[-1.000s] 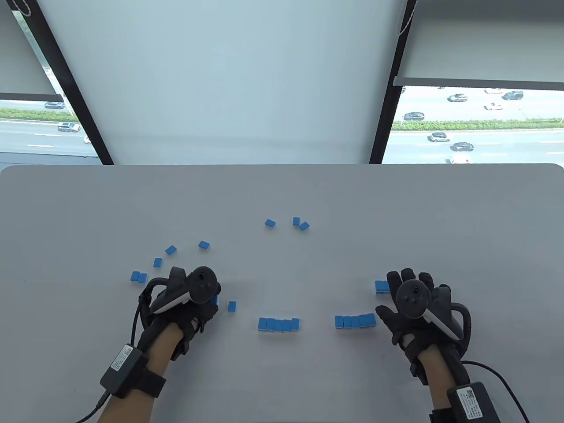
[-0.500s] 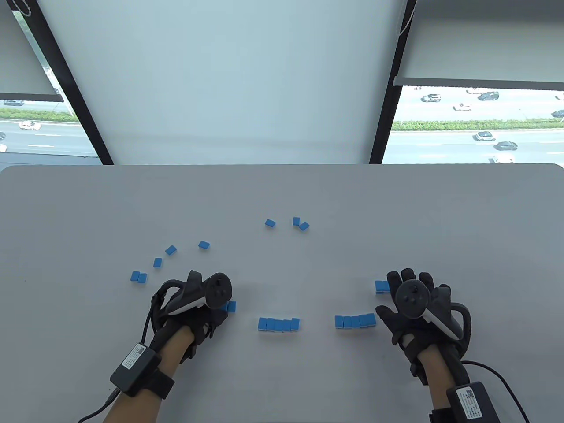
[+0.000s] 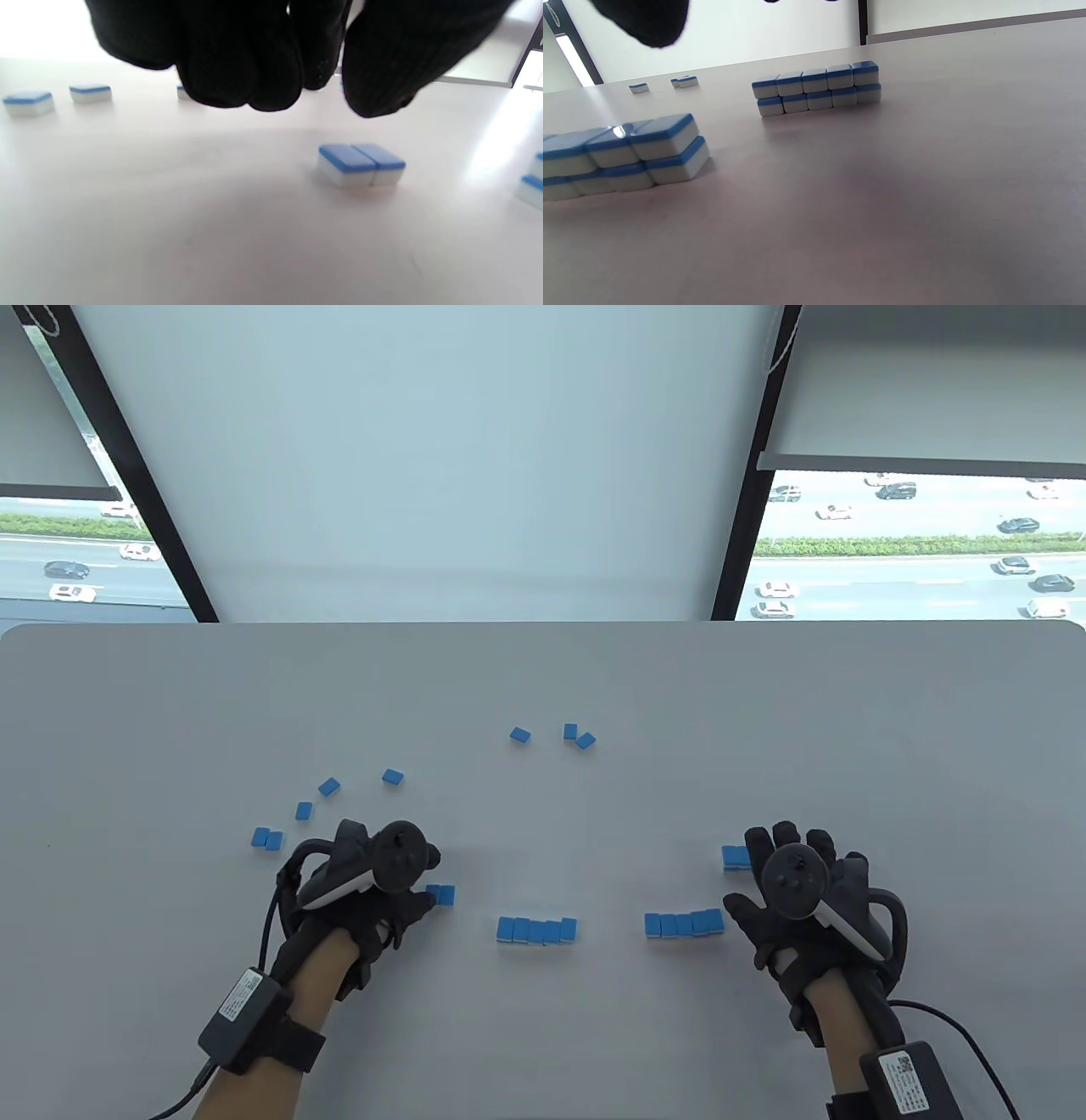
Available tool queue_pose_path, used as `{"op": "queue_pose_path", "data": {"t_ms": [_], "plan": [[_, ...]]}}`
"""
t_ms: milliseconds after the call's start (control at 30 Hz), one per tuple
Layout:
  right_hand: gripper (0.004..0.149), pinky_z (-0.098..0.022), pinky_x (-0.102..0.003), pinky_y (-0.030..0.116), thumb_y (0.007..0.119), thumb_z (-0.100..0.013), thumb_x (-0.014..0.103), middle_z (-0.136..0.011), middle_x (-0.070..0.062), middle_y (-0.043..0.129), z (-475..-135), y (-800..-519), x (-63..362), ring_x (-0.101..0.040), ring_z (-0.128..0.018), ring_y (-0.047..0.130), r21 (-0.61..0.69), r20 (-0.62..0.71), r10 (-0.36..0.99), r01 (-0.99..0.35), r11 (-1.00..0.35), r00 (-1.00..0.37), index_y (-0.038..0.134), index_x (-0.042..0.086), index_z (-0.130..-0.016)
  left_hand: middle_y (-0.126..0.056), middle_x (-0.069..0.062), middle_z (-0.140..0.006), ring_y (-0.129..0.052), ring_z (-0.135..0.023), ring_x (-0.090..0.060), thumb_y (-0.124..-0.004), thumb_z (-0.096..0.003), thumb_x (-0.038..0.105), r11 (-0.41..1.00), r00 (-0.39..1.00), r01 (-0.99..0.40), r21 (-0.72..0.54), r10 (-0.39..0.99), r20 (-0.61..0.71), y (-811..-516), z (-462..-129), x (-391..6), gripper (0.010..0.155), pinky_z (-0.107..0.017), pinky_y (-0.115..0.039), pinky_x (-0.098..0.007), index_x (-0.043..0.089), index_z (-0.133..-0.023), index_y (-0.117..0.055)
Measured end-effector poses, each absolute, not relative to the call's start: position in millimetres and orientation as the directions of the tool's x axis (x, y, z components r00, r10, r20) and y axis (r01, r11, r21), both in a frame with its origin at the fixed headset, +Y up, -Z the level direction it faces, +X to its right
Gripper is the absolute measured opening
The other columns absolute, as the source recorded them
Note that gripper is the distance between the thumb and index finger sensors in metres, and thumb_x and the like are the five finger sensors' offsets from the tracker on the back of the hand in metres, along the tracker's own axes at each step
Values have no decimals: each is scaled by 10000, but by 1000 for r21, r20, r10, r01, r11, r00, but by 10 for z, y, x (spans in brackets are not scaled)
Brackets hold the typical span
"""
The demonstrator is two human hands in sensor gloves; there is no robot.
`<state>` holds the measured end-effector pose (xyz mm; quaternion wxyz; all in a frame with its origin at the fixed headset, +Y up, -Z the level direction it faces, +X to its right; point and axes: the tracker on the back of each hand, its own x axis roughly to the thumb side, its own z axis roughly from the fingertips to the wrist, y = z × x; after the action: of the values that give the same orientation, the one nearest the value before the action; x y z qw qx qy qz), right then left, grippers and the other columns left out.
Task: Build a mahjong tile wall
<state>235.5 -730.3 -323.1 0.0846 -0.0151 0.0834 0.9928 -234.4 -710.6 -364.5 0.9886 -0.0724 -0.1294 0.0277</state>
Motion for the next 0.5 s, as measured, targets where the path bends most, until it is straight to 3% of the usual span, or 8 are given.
{"op": "queue_pose_path", "data": {"t_ms": [233, 500], "plan": [[804, -667, -656, 138, 667, -455, 646, -1164, 2, 181, -3232, -7298, 2358, -402, -1038, 158, 160, -41, 167, -171, -972, -985, 260, 355, -1084, -888, 18, -909, -924, -745, -268, -882, -408, 501, 997, 992, -82, 4, 82, 98, -6813, -3578, -2923, 582, -605, -758, -540, 290, -943, -791], [804, -667, -656, 139, 667, -456, 645, -1164, 0, 182, -3231, -7302, 2367, -403, -1037, 158, 158, -41, 171, -175, -972, -984, 261, 353, -1085, -857, 5, -941, -908, -768, -280, -883, -409, 490, 997, 992, -75, -15, 73, -103, -6979, -3677, -3466, 614, -610, -750, -545, 268, -968, -758]]}}
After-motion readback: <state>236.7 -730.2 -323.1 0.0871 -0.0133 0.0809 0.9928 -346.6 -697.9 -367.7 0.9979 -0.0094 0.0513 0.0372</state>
